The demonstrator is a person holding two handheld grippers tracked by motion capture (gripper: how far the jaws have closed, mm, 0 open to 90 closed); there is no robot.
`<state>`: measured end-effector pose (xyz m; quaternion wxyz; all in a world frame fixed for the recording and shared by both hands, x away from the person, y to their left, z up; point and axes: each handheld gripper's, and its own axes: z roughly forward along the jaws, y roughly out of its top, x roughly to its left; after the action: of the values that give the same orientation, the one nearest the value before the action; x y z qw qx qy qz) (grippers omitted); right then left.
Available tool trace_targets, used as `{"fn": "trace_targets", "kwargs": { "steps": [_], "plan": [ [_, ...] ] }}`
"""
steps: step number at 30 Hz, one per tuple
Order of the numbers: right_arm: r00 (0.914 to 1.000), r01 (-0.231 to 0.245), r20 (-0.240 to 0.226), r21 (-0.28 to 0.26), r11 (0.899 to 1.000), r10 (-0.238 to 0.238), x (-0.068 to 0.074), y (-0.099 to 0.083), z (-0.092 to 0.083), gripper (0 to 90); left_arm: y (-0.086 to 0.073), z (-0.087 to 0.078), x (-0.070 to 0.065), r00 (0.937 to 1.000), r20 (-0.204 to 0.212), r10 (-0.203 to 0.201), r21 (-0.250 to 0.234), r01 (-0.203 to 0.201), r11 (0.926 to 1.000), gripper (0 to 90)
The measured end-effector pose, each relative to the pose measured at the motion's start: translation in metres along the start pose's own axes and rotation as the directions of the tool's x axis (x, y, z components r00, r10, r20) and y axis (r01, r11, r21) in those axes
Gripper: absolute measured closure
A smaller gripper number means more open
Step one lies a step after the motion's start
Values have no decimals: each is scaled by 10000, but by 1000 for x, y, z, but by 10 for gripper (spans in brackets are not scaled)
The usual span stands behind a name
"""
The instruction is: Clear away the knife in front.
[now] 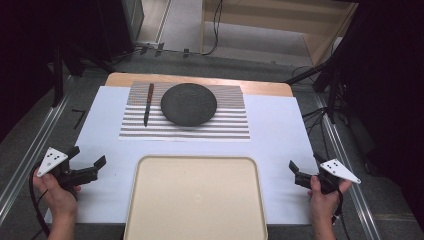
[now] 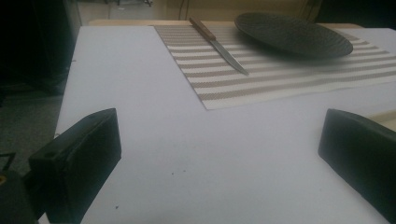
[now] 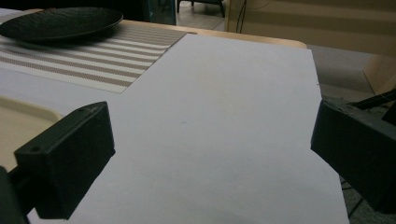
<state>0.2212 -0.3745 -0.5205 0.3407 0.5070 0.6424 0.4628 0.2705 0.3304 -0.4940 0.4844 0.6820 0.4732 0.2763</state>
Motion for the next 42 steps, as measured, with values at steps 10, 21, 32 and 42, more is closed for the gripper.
{"fn": "trace_targets", "kwargs": {
  "steps": [10, 21, 32, 42],
  "plan": [
    [9995, 240, -211, 13, 9997, -239, 2, 0, 2, 0, 15, 9, -13, 9995, 267, -167, 363, 157, 9992, 0],
    [9988, 476, -157, 182, 9987, -473, 4, 0, 3, 0, 56, 27, -28, 9982, 586, 140, 666, -179, 9976, 0],
    [9982, 595, -102, 318, 9977, -592, 6, 0, 5, 0, 79, 50, -31, 9965, 826, -106, 901, 32, 9959, 40],
    [9981, 563, -250, 332, 9979, -555, 6, 0, 6, 0, 90, 68, -30, 9965, 739, -402, 1202, 311, 9923, 59]
  ]
}}
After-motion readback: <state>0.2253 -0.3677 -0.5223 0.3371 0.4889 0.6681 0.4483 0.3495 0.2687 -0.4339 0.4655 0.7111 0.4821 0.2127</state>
